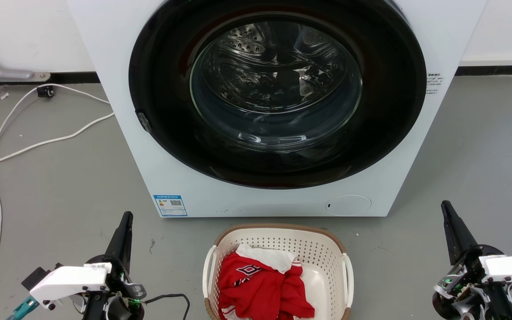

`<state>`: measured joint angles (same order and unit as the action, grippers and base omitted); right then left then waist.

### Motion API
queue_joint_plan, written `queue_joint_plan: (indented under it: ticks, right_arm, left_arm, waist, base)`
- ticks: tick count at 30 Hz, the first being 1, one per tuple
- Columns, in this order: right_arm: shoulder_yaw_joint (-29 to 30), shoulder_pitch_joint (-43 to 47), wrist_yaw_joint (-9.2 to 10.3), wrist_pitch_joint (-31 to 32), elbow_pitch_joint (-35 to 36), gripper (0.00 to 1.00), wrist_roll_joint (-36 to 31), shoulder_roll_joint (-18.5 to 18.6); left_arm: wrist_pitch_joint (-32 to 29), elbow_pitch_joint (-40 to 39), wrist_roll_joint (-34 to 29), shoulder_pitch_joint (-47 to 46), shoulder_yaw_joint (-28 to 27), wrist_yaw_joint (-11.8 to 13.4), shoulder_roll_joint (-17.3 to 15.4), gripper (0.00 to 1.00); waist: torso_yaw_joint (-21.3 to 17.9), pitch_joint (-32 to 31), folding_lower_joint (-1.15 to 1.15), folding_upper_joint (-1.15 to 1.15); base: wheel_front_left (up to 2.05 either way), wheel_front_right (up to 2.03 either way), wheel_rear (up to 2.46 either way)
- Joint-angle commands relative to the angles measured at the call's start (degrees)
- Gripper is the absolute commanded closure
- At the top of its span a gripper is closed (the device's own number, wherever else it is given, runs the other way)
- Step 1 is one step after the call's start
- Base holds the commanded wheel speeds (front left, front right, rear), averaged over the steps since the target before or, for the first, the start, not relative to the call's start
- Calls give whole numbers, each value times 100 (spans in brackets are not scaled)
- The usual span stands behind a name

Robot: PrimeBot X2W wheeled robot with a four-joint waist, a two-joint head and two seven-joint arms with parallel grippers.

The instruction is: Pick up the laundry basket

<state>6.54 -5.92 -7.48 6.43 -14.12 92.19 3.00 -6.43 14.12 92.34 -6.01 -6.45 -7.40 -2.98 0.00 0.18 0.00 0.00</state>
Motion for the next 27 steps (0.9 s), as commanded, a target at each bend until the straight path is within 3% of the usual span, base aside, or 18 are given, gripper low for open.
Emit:
queue_joint_plan:
  ticks: [1,12,13,27]
  right_arm:
    - [6,-75,-2,12,-8,100,-17,-15]
    - [7,-75,-2,13,-8,100,-18,-15]
    - [1,0,0,-1,1,0,1,-1]
    - [-247,85,0,-334,144,0,-220,36]
  left_arm:
    - [-18,6,-30,-57,-19,-17,4,100]
    - [-18,6,-32,-57,-20,-17,5,100]
    - [-3,0,-1,-1,-1,0,1,0]
    - [353,-10,-261,-30,347,2,4,0]
  waist:
    - [0,0,0,0]
    - [0,0,0,0]
    - [0,0,0,0]
    - [23,-3,0,0]
  base:
    - [0,0,0]
    - [0,0,0]
    - [0,0,0]
    - [0,0,0]
